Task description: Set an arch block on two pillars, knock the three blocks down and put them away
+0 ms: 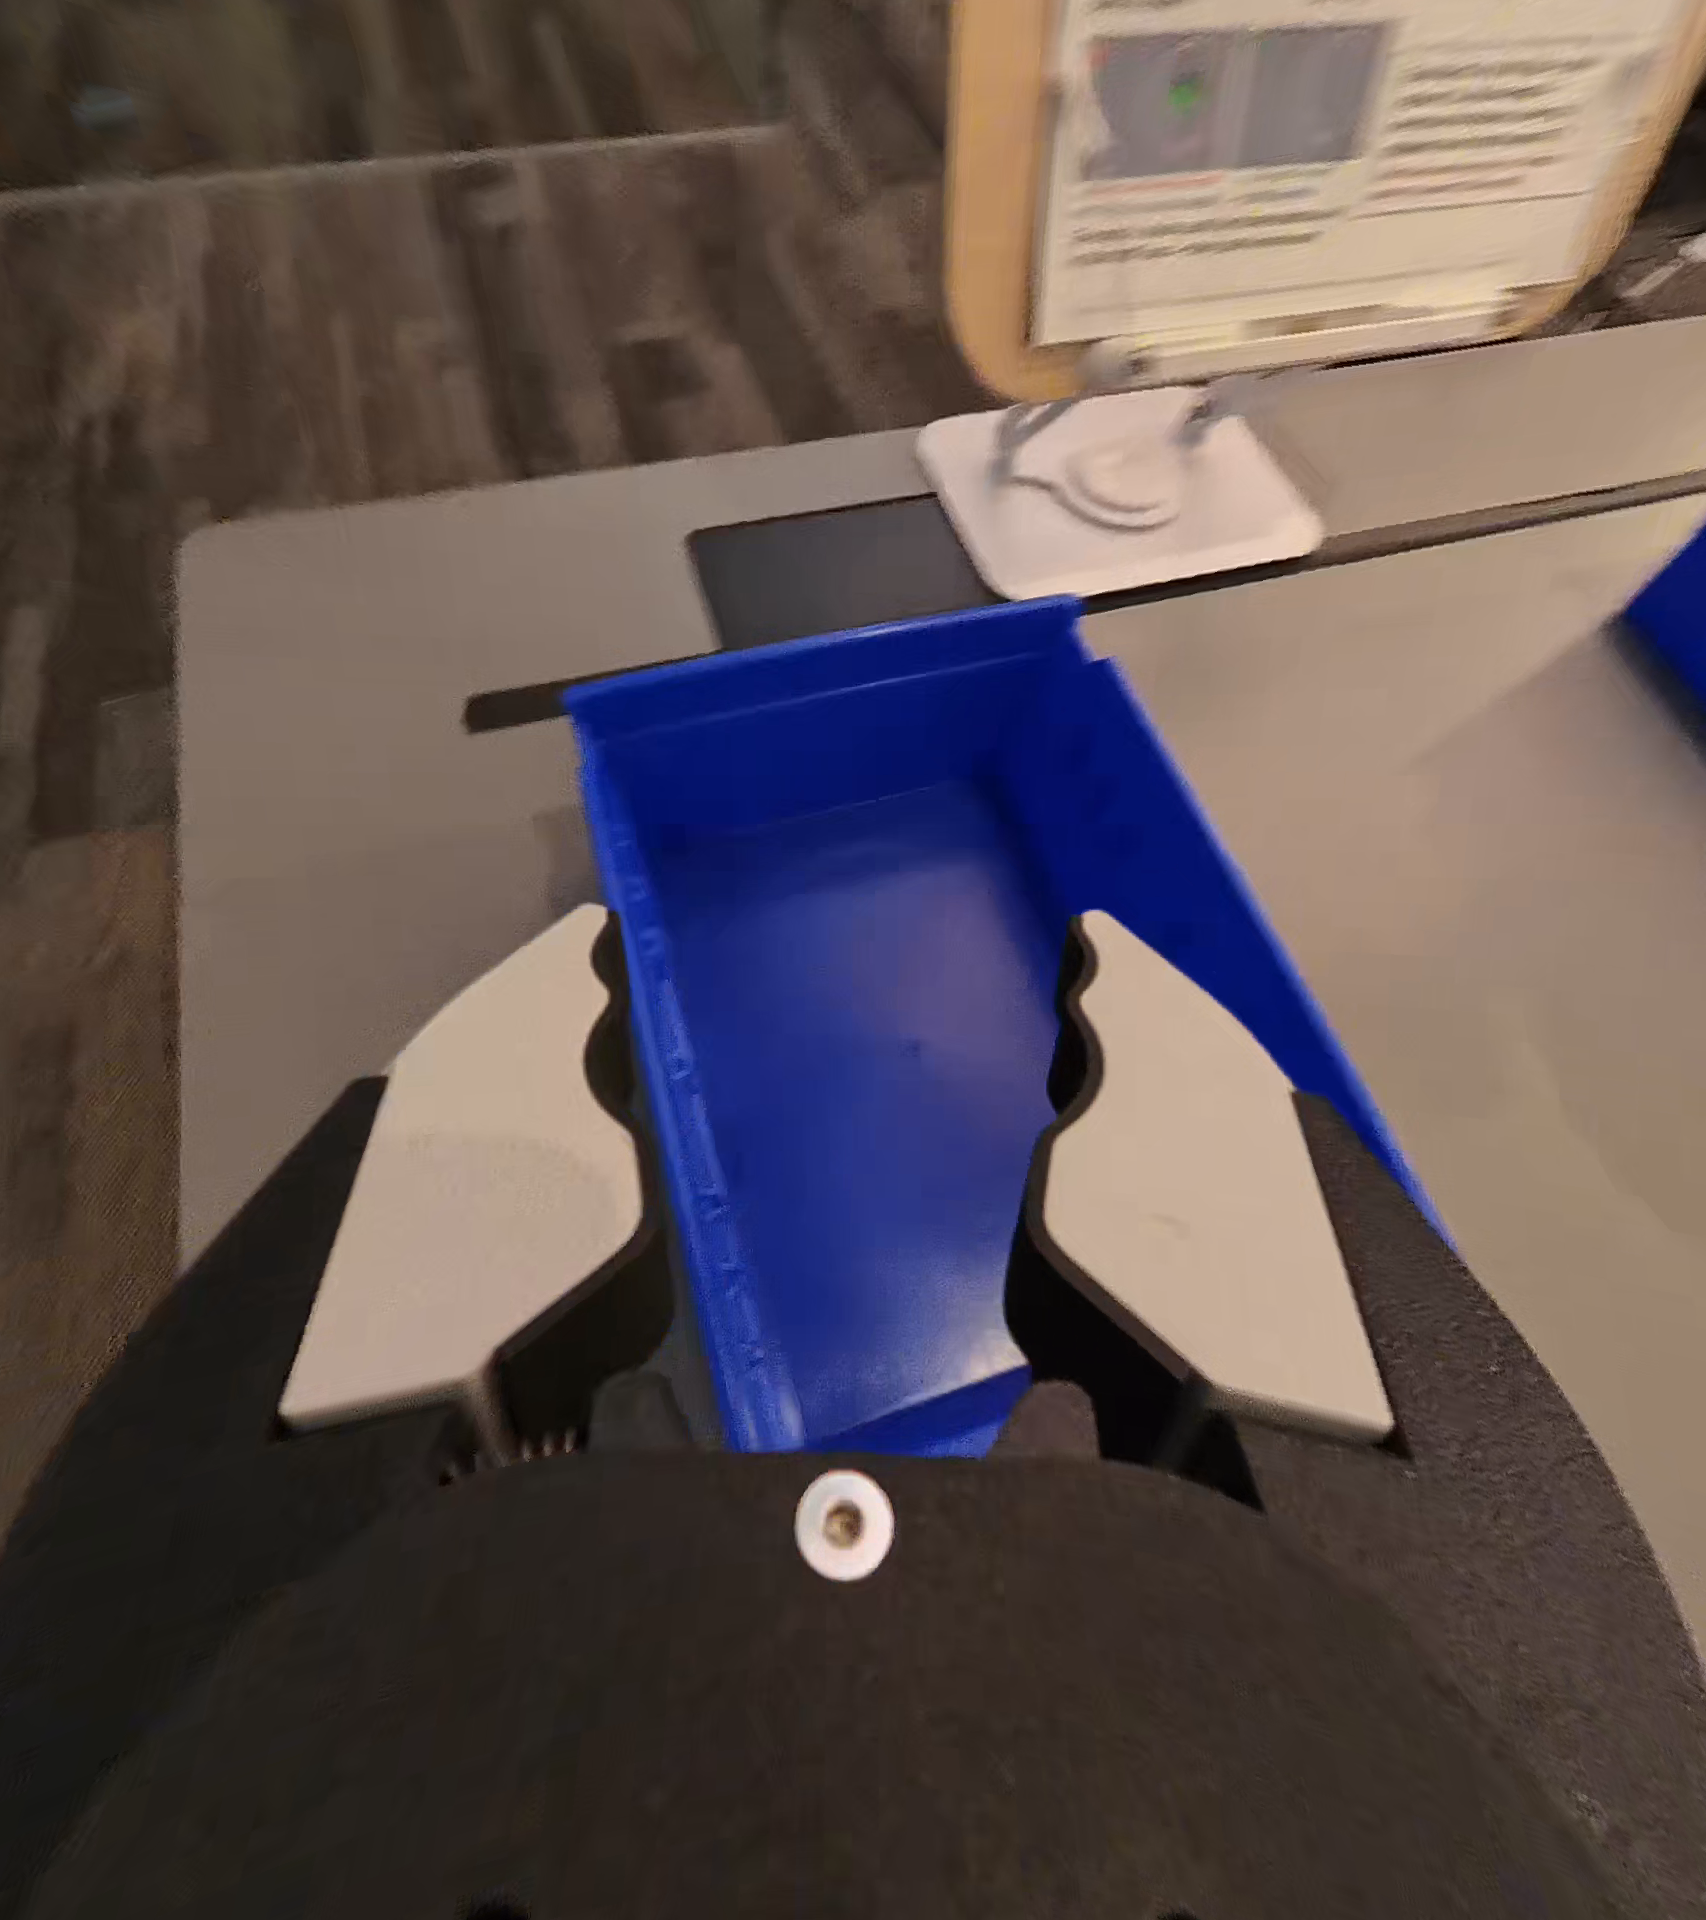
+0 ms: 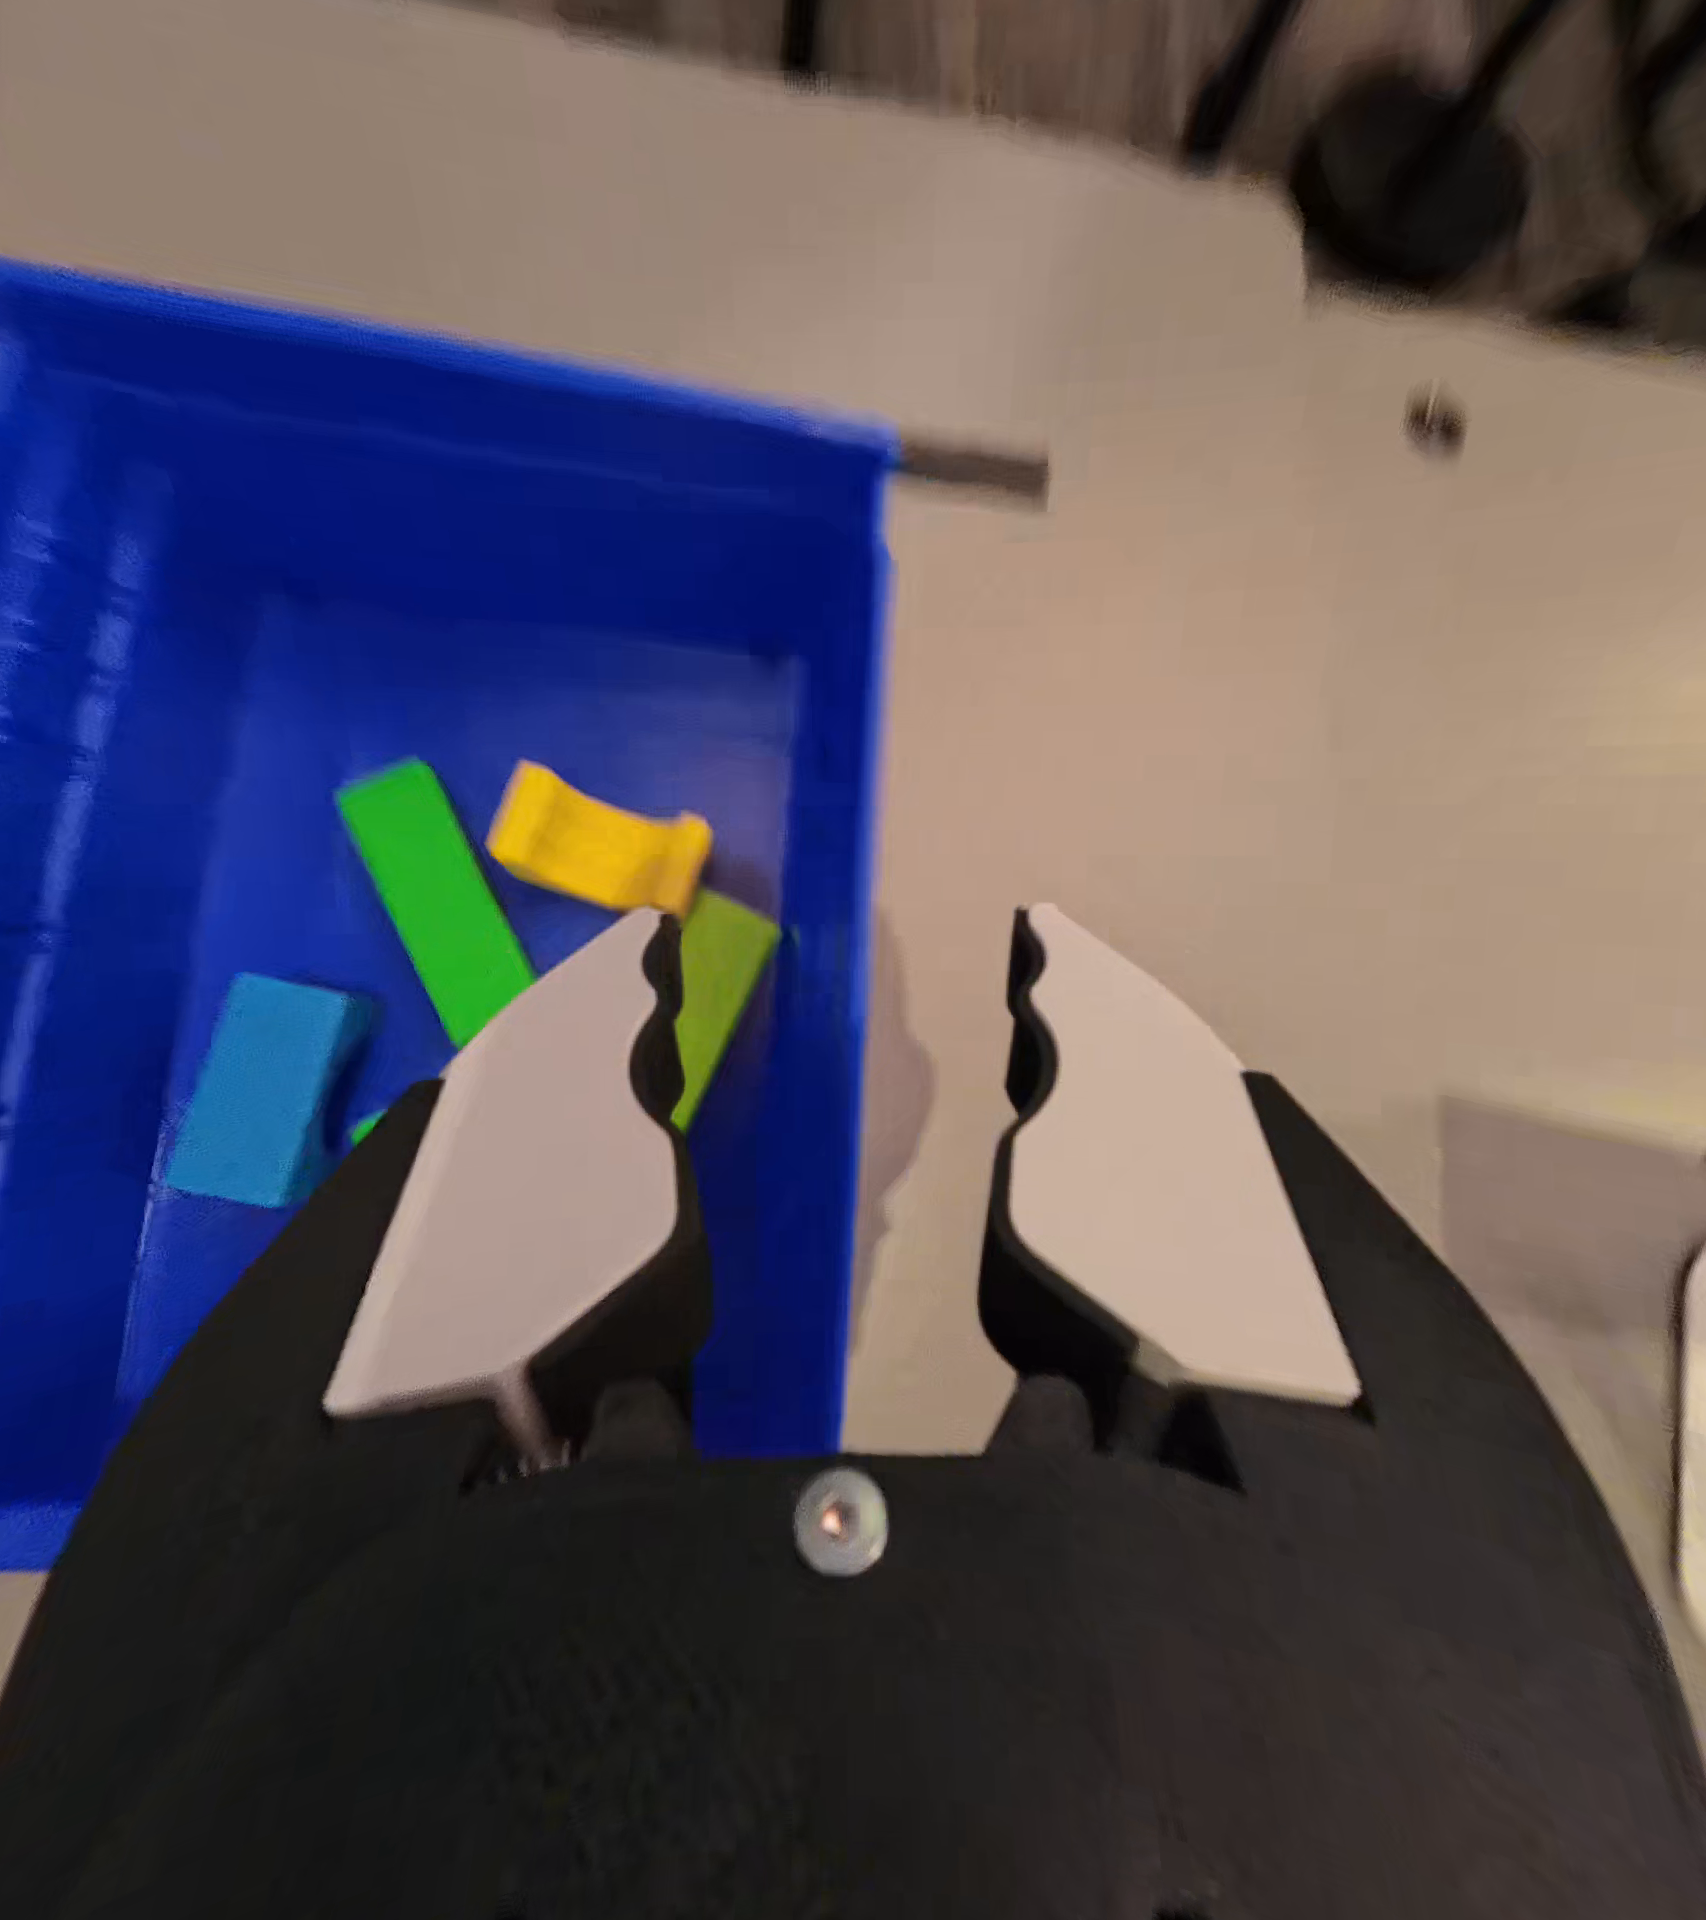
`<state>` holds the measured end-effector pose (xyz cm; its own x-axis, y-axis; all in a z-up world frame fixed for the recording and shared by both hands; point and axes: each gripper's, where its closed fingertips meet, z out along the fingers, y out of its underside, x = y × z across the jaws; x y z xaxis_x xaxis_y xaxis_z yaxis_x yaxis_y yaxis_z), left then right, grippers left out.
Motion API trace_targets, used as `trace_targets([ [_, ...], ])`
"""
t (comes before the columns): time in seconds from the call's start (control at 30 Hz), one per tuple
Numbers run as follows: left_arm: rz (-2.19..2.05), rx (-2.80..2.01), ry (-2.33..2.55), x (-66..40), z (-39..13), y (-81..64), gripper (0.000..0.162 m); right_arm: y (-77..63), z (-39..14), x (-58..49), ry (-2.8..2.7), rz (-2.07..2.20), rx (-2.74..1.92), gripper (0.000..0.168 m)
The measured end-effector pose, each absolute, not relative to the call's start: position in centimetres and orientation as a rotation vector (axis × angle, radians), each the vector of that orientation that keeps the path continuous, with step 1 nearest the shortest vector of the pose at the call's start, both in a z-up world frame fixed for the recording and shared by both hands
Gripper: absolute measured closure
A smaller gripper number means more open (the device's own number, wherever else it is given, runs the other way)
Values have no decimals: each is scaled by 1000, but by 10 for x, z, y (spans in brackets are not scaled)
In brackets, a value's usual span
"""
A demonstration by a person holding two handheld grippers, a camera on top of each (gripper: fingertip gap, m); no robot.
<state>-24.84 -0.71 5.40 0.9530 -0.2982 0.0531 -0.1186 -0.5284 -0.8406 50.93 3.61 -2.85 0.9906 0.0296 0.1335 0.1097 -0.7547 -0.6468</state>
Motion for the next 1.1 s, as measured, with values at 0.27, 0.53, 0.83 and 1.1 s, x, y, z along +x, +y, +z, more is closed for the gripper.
trace_targets([
  [0.27, -102, -2347, 142, -275, 5, 10, 83, 1, -130, 511, -84, 80, -2896, 140],
  [0.53, 238, -2773, 53, -318, -71, -8, 95, -6, -131, 499, -64, 225, -2929, 160],
  [0.83, -168, -2983, 77, -279, -116, -15, 142, -7, -131, 466, -327, 170, -2973, 158],
  [1.1, -256, -2987, 466, -169, -124, -5, 146, -6, -131, 393, -404, 219, -3047, 159],
])
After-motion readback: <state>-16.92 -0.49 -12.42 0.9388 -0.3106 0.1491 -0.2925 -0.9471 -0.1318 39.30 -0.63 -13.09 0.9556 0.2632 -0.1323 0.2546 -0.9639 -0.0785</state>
